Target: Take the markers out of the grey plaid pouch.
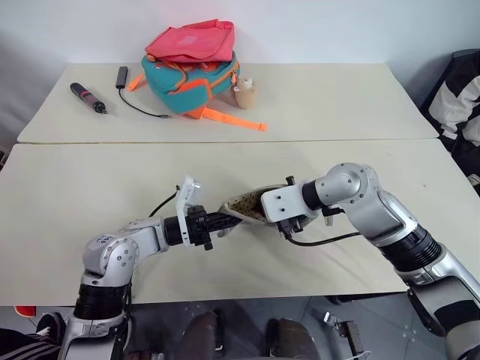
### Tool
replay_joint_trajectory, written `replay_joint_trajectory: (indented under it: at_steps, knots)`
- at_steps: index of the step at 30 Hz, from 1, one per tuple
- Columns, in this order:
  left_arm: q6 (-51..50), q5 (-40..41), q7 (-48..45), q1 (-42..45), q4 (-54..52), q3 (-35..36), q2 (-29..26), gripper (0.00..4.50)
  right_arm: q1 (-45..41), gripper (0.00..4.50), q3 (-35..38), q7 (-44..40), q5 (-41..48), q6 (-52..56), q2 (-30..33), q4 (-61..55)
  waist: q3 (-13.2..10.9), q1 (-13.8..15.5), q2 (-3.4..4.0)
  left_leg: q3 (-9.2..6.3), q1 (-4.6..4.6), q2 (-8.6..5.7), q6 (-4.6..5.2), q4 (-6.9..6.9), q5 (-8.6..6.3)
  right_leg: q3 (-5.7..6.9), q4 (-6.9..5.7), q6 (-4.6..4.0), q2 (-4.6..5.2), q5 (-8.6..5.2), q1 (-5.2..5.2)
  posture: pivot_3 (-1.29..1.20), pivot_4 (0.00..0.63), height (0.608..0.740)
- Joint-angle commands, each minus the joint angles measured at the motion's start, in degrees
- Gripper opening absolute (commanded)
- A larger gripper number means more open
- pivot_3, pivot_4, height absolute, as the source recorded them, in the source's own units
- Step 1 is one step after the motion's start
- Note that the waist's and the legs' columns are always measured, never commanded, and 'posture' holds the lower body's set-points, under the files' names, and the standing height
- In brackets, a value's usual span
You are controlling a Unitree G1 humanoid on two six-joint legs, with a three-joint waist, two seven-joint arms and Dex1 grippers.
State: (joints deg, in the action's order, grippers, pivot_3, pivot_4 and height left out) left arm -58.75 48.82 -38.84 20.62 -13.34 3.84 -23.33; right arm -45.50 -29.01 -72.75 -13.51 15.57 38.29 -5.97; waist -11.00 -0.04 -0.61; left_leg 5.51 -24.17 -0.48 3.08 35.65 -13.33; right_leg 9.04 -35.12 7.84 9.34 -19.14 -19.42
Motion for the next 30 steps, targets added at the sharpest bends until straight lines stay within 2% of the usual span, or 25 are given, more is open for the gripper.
replay_joint_trajectory:
  at_steps: [1,5,6,8,19,24,30]
  knots:
    - [1.07,2.82,-0.98,0.69,-3.68,1.35,0.26,0.00,1.07,1.31,-1.05,0.44,-2.78,1.50,0.97,2.73,0.00,-0.02,0.00,0.00,0.00,0.00,0.00,0.00,0.00,0.00,0.00,0.00,0.00,0.00,0.00,0.00,0.150,0.740]
    - [1.38,2.56,-1.03,0.64,-3.74,1.26,0.23,0.00,1.49,1.31,-0.81,0.18,-2.23,3.20,0.43,2.58,0.00,-0.04,0.00,0.00,0.00,0.00,0.00,0.00,0.00,0.00,0.00,0.00,0.00,0.00,0.00,0.00,0.150,0.740]
    - [1.36,2.60,-0.94,0.65,-3.68,1.33,0.28,0.00,1.54,0.94,-0.74,0.10,-2.11,3.36,0.43,2.44,0.00,-0.04,0.00,0.00,0.00,0.00,0.00,0.00,0.00,0.00,0.00,0.00,0.00,0.00,0.00,0.00,0.150,0.740]
    - [1.52,2.46,-0.89,0.61,-3.70,1.29,0.27,0.00,1.58,0.63,-0.26,0.15,-1.52,3.48,0.34,1.98,0.00,-0.02,0.00,0.00,0.00,0.00,0.00,0.00,0.00,0.00,0.00,0.00,0.00,0.00,0.00,0.00,0.150,0.740]
    - [6.18,-1.15,-1.31,0.63,-1.78,0.75,-1.21,0.00,-0.82,0.63,12.77,-1.74,15.85,15.77,-0.77,-6.42,0.00,0.03,0.00,-0.02,-0.02,0.00,0.00,-0.03,0.00,0.01,0.02,0.00,0.01,0.00,-0.01,0.00,0.150,0.740]
    - [9.55,-4.37,-1.91,1.01,-0.55,-0.79,-1.82,0.00,0.10,0.63,14.11,0.21,17.96,15.00,-0.27,-6.29,0.00,0.01,0.00,0.00,-0.02,0.00,0.00,-0.04,-0.01,0.02,0.03,0.00,0.01,0.00,-0.02,0.00,0.150,0.740]
    - [12.40,-6.76,-1.78,1.49,0.15,-1.17,-1.89,0.00,0.22,0.63,20.06,2.55,28.24,19.21,-4.16,-9.31,0.00,0.05,0.00,0.01,-0.03,0.00,0.00,-0.06,-0.01,0.01,0.03,0.00,0.00,0.00,-0.05,0.00,0.150,0.740]
